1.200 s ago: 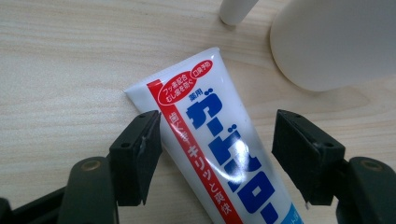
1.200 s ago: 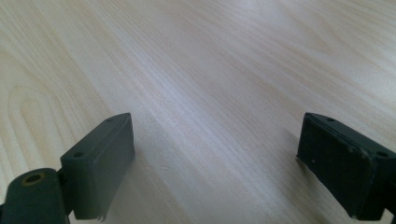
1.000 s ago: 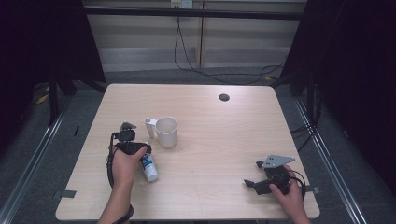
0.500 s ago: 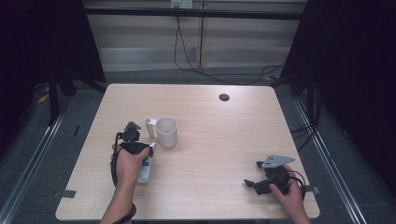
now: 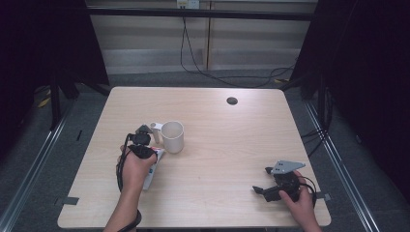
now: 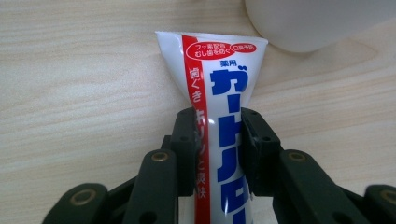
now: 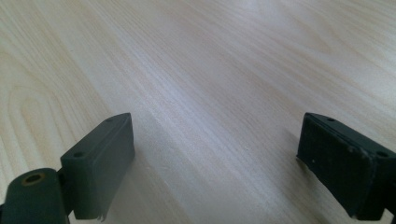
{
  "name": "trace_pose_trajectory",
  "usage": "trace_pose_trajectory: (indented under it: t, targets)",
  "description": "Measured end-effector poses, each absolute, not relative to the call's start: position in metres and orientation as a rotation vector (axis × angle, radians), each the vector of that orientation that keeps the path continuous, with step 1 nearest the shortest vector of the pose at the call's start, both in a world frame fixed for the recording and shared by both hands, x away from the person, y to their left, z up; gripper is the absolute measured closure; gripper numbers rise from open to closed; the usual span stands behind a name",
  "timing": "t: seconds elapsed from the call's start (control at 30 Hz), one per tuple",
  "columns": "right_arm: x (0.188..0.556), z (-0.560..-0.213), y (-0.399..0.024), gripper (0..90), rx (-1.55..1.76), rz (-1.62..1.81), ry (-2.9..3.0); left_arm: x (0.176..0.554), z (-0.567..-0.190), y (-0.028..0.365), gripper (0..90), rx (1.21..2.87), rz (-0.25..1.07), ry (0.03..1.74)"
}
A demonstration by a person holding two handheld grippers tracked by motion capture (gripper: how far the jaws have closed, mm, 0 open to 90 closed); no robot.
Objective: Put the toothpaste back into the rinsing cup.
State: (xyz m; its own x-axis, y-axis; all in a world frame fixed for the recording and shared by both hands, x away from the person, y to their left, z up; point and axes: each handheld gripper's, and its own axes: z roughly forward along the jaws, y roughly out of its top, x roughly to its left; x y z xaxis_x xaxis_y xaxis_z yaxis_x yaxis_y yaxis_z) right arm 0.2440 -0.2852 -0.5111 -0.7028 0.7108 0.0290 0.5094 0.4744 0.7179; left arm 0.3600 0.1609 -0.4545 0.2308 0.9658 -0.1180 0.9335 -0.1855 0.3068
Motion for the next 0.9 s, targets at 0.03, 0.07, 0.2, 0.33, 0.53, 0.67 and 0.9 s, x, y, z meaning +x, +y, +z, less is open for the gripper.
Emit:
trace_pose_trajectory:
  t: [0.03, 0.07, 0.2, 0.33, 0.53, 0.67, 0.9]
  targets:
    - [0.244, -0.511, -0.285, 10.5, 1.041, 1.056, 2.452, 0.359, -0.454, 0.162, 70.1, 2.195, 0.147, 1.761]
    - [0.244, -0.511, -0.285, 10.5, 1.041, 1.056, 2.452, 0.359, -0.454, 0.162, 70.2, 2.195, 0.147, 1.761]
    - [0.244, -0.511, -0.285, 10.5, 1.041, 1.056, 2.451, 0.356, -0.447, 0.166, 70.5, 2.175, 0.149, 1.735]
    - [0.244, -0.511, -0.285, 10.4, 1.041, 1.056, 2.451, 0.354, -0.441, 0.170, 70.5, 2.142, 0.150, 1.721]
    - [0.244, -0.511, -0.285, 10.5, 1.040, 1.056, 2.451, 0.349, -0.432, 0.176, 70.5, 2.105, 0.162, 1.680]
    - [0.244, -0.511, -0.285, 10.5, 1.041, 1.056, 2.451, 0.347, -0.428, 0.180, 70.5, 2.077, 0.166, 1.668]
    - [0.244, -0.511, -0.285, 10.5, 1.040, 1.056, 2.451, 0.342, -0.417, 0.187, 70.5, 2.003, 0.198, 1.620]
